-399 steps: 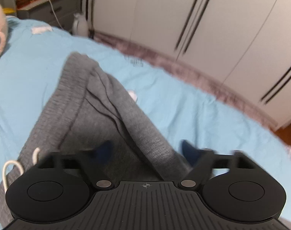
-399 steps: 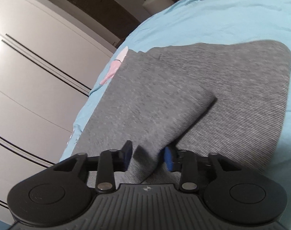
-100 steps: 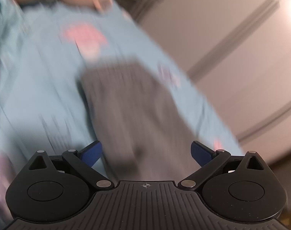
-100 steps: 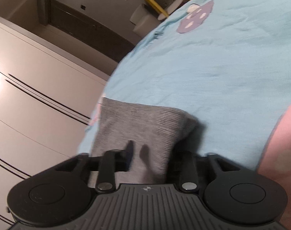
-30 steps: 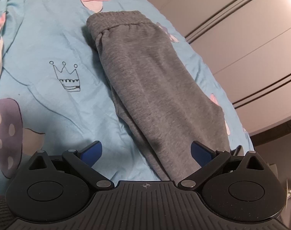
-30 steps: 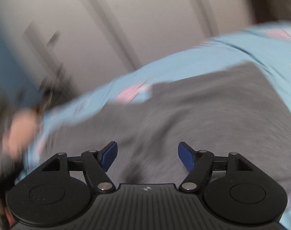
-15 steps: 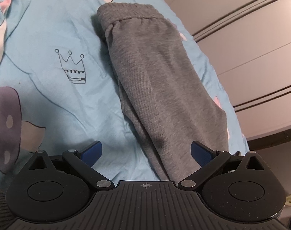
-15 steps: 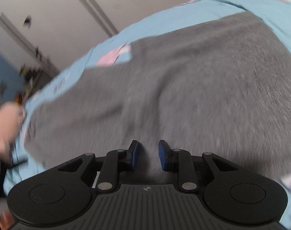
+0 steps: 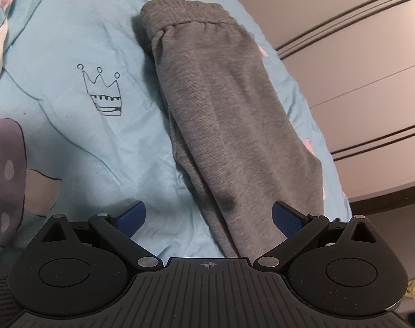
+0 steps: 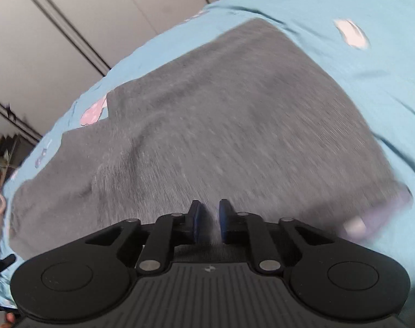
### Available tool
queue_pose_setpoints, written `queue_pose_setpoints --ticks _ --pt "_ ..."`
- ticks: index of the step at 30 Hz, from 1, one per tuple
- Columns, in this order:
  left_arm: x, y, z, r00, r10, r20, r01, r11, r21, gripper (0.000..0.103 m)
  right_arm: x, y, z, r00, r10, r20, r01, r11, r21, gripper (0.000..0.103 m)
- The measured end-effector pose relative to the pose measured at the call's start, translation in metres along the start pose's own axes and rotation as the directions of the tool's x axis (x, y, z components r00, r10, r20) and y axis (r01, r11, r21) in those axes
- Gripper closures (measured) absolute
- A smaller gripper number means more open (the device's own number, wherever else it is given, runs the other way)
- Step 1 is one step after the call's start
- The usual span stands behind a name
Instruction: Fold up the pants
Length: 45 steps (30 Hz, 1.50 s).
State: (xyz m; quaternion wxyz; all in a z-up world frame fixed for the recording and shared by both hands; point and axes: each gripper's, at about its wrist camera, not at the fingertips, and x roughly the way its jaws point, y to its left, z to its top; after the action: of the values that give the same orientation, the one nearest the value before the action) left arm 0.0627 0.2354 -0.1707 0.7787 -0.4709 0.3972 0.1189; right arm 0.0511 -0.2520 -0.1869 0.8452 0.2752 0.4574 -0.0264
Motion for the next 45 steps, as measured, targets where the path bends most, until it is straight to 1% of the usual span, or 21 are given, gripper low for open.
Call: queue_pose_setpoints --ticks 3,6,9,13,15,17,19,20,21,23,25,27,28,29,30,36,38,39,40,42,45 --pt "-0.003 0.000 -0.002 1.000 -0.012 -0.007 0.011 1.000 -0.006 0.001 -0.008 -0.001 0.004 1.000 0.008 0.001 -0.008 1.000 -0.023 0.091" --pt "-0.010 -0.004 -0.006 1.000 -0.021 0.022 0.020 0.999 0.031 0.001 -0.011 0.010 0.011 0.997 0.019 0.073 -0.012 0.995 -0.096 0.085" --pt "-0.012 -0.004 -0.006 0.999 -0.024 0.038 0.023 0.999 0.030 0.001 0.004 0.033 0.031 0.989 0.017 0.144 0.010 0.983 -0.185 0.085" --pt "-0.005 -0.004 -0.004 1.000 0.000 0.028 -0.001 1.000 0.020 0.001 0.036 0.060 0.044 0.973 -0.018 0.232 0.078 0.964 -0.252 0.085" --pt "-0.004 -0.004 -0.005 1.000 0.000 0.030 -0.001 1.000 0.023 0.001 0.052 0.068 0.039 0.983 0.021 0.180 0.028 0.964 -0.265 0.081" --pt "-0.004 -0.003 -0.005 1.000 -0.008 0.030 0.008 1.000 0.021 0.001 0.057 0.084 0.020 0.987 0.066 0.145 -0.014 0.942 -0.336 0.081" --pt "-0.004 -0.001 -0.004 1.000 -0.011 0.023 0.011 1.000 0.007 0.001 0.053 0.097 0.003 0.985 0.167 0.048 -0.136 0.910 -0.393 0.078" --pt "-0.004 -0.001 -0.003 1.000 -0.011 0.020 0.011 1.000 0.001 0.001 0.047 0.100 0.000 0.984 0.166 0.057 -0.129 0.905 -0.406 0.077" --pt "-0.004 0.000 -0.003 1.000 -0.013 0.020 0.013 1.000 -0.003 0.001 0.038 0.099 0.001 0.984 0.162 0.078 -0.118 0.909 -0.401 0.077" --pt "-0.006 0.000 -0.003 1.000 -0.018 0.025 0.018 1.000 -0.002 0.001 0.025 0.083 0.015 0.986 0.131 0.105 -0.095 0.949 -0.301 0.077" --pt "-0.006 0.001 -0.003 1.000 -0.021 0.020 0.021 1.000 -0.008 0.001 0.017 0.054 0.031 0.993 0.018 0.114 0.004 0.982 -0.191 0.074" --pt "-0.006 0.002 -0.003 1.000 -0.026 0.013 0.026 1.000 -0.017 0.001 0.016 0.023 0.036 0.989 -0.132 0.073 0.140 0.984 -0.111 0.074" --pt "-0.007 0.002 -0.003 1.000 -0.026 0.013 0.027 0.999 -0.020 0.001 0.010 0.003 0.035 0.993 -0.101 0.058 0.105 0.993 -0.060 0.081" --pt "-0.008 0.002 -0.003 1.000 -0.027 0.013 0.027 0.999 -0.021 0.001 0.002 -0.010 0.034 0.997 -0.063 0.054 0.064 0.998 -0.017 0.081" --pt "-0.009 0.002 -0.003 1.000 -0.028 0.013 0.028 0.999 -0.019 0.001 -0.006 -0.020 0.033 0.997 -0.061 0.045 0.061 0.998 0.015 0.083" --pt "-0.010 -0.005 -0.006 1.000 0.001 0.009 -0.001 1.000 0.021 0.001 -0.031 -0.034 0.024 0.991 -0.129 0.038 0.128 0.992 0.018 0.083" --pt "-0.010 -0.008 -0.007 0.999 0.031 0.014 -0.031 0.999 0.041 0.001 -0.034 -0.025 0.022 0.987 -0.153 0.058 0.154 0.988 -0.020 0.080" --pt "-0.010 -0.011 -0.008 0.999 0.044 0.018 -0.045 0.998 0.054 0.001 -0.039 -0.025 0.021 0.986 -0.146 0.079 0.150 0.988 -0.047 0.068" --pt "-0.010 -0.014 -0.009 0.998 0.055 0.022 -0.057 0.996 0.072 0.001 -0.041 -0.020 0.020 0.987 -0.120 0.105 0.129 0.988 -0.080 0.049" --pt "-0.010 -0.019 -0.012 0.997 0.077 0.031 -0.080 0.992 0.102 0.001 -0.047 -0.015 0.019 0.985 -0.093 0.143 0.111 0.987 -0.119 0.033" --pt "-0.009 -0.025 -0.014 0.993 0.111 0.038 -0.115 0.985 0.133 0.001 -0.046 -0.010 0.021 0.982 -0.081 0.170 0.110 0.980 -0.164 0.032"
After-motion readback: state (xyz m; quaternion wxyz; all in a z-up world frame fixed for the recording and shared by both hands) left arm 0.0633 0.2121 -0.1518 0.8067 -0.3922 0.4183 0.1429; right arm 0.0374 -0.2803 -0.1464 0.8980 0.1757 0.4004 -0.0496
